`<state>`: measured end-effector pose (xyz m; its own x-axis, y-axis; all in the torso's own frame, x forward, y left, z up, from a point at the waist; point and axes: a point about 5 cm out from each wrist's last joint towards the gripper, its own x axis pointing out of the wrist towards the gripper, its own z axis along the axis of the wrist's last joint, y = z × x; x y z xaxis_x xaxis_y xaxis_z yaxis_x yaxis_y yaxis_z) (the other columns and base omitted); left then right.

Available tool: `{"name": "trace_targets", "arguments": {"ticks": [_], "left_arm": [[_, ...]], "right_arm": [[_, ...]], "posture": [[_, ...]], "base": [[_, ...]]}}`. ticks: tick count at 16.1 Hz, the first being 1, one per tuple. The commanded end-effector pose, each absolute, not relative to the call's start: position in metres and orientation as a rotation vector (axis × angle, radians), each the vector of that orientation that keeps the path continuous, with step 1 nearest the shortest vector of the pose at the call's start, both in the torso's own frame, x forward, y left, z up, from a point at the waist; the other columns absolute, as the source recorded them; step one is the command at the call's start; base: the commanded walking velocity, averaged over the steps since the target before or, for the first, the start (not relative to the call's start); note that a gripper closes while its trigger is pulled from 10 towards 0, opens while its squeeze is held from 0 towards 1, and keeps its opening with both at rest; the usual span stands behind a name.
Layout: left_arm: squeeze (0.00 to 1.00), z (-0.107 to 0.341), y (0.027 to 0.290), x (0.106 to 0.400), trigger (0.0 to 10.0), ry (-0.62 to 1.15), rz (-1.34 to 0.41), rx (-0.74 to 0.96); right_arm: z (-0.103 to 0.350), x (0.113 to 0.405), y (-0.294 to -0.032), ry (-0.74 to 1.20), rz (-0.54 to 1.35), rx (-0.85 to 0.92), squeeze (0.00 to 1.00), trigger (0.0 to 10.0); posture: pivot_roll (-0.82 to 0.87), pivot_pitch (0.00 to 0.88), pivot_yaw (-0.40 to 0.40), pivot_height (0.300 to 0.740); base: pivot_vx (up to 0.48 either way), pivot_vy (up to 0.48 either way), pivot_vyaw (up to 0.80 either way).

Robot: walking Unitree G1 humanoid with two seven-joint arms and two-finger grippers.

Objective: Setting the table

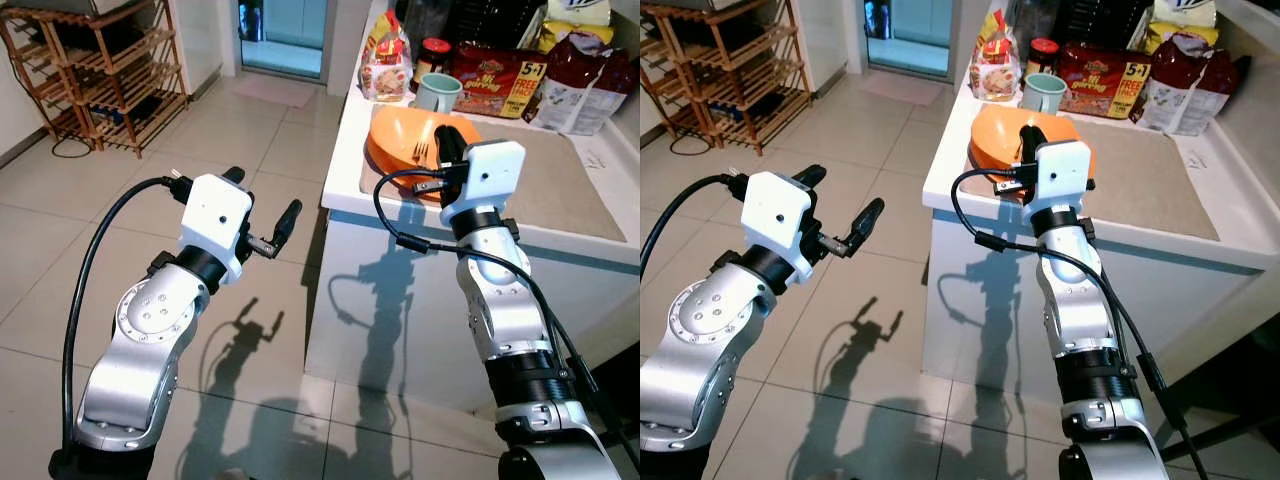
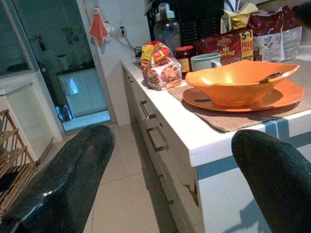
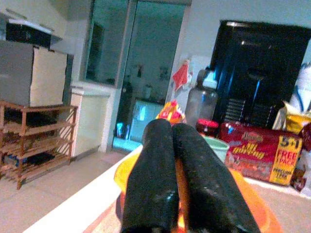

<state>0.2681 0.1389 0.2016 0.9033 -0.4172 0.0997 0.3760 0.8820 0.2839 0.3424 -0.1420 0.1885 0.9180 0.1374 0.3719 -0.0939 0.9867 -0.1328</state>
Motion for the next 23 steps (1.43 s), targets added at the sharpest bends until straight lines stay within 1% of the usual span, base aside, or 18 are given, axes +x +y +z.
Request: {"name": "trace_targets", "arguments": {"ticks": [1, 5, 11, 15, 20, 23], "left_arm": [[0.0, 0.201, 0.135, 0.266, 10.0, -0.166, -0.437, 0.272], [0.0, 0.202, 0.135, 0.268, 10.0, -0.168, -0.443, 0.277], [0.0, 0.203, 0.135, 0.266, 10.0, -0.168, -0.446, 0.277], [0.0, 0.202, 0.136, 0.266, 10.0, -0.165, -0.449, 0.275], [0.0, 0.202, 0.135, 0.265, 10.0, -0.162, -0.457, 0.276], [0.0, 0.202, 0.136, 0.265, 10.0, -0.162, -0.457, 0.278]], "right_arm": [[0.187, 0.347, -0.143, -0.376, 0.123, -0.107, 1.0, 10.0], [0.179, 0.359, -0.14, -0.348, 0.107, -0.074, 1.0, 10.0], [0.176, 0.373, -0.14, -0.318, 0.087, -0.099, 1.0, 10.0], [0.171, 0.376, -0.144, -0.311, 0.049, -0.115, 1.0, 10.0], [0.164, 0.38, -0.139, -0.264, 0.083, -0.038, 1.0, 10.0], [0.161, 0.383, -0.137, -0.228, 0.08, -0.026, 1.0, 10.0]], "posture": [[0.1, 0.0, -0.09, 0.74], [0.11, 0.0, -0.095, 0.74], [0.12, 0.0, -0.097, 0.74], [0.12, 0.0, -0.091, 0.74], [0.12, 0.0, -0.091, 0.74], [0.12, 0.0, -0.094, 0.74]], "base": [[0.0, 0.0, 0.0], [0.0, 0.0, 0.0], [0.0, 0.0, 0.0], [0.0, 0.0, 0.0], [0.0, 0.0, 0.0], [0.0, 0.0, 0.0]]}}
